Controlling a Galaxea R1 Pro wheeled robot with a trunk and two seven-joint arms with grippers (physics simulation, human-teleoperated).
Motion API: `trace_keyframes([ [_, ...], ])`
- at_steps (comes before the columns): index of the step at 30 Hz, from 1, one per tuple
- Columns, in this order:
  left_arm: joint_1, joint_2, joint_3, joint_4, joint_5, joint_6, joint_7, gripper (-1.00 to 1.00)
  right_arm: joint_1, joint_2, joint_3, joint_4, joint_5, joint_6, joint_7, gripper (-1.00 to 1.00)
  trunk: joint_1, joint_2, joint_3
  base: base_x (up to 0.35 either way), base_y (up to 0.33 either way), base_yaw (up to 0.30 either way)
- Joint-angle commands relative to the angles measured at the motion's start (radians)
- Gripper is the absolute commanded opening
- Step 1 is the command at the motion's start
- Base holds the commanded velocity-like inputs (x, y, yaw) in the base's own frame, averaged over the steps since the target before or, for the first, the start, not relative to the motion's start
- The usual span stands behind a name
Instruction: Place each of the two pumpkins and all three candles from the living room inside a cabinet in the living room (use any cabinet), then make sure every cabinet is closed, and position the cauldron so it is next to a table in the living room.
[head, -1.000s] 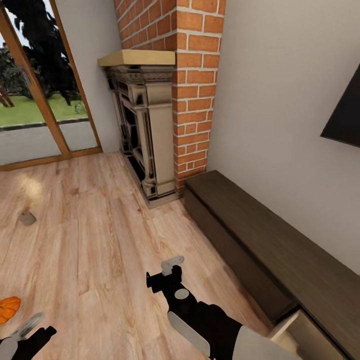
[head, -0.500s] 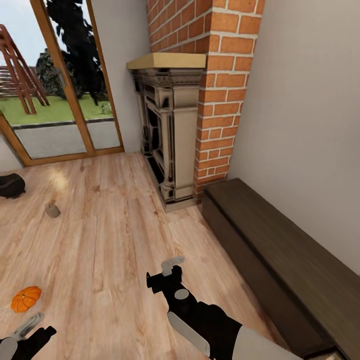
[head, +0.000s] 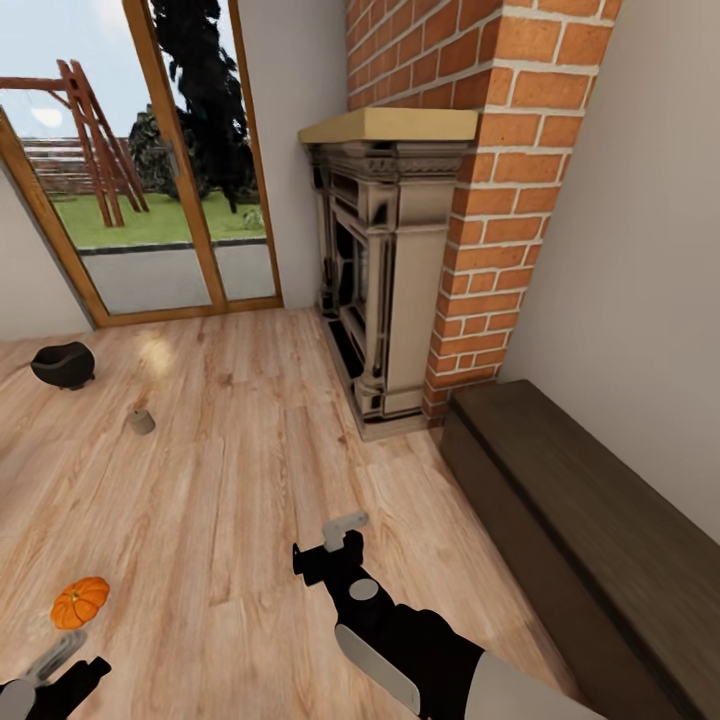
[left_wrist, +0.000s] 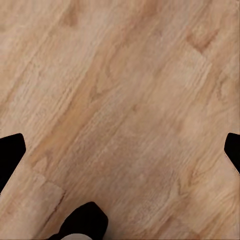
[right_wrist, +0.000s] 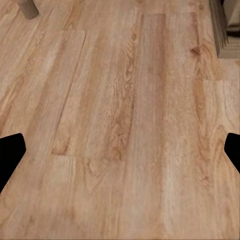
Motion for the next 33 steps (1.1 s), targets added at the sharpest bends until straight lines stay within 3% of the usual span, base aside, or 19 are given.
trace_keyframes([
  [1, -0.001, 0.000, 0.000, -0.001, 0.010, -0.006, 0.008, 1.00, -0.001, -0.001, 0.003, -0.002, -0.004, 0.000, -0.007, 1.00, 0.000, 0.000, -0.001, 0.044, 0.042, 0.022],
  [10, 0.000, -0.002, -0.011, -0.001, 0.005, -0.033, 0.008, 1.00, -0.001, -0.004, 0.002, -0.002, -0.002, -0.007, -0.007, 1.00, 0.000, 0.000, -0.001, 0.030, 0.006, 0.003],
  [20, 0.000, -0.002, -0.015, -0.001, 0.003, -0.035, 0.009, 1.00, -0.001, -0.005, 0.004, 0.000, -0.005, -0.054, -0.007, 1.00, 0.000, 0.000, -0.001, 0.304, 0.014, 0.000],
  [33, 0.000, -0.002, -0.016, -0.001, 0.003, -0.035, 0.008, 1.00, -0.001, -0.004, 0.005, 0.000, -0.005, -0.062, -0.009, 1.00, 0.000, 0.000, 0.002, 0.238, 0.170, 0.028],
])
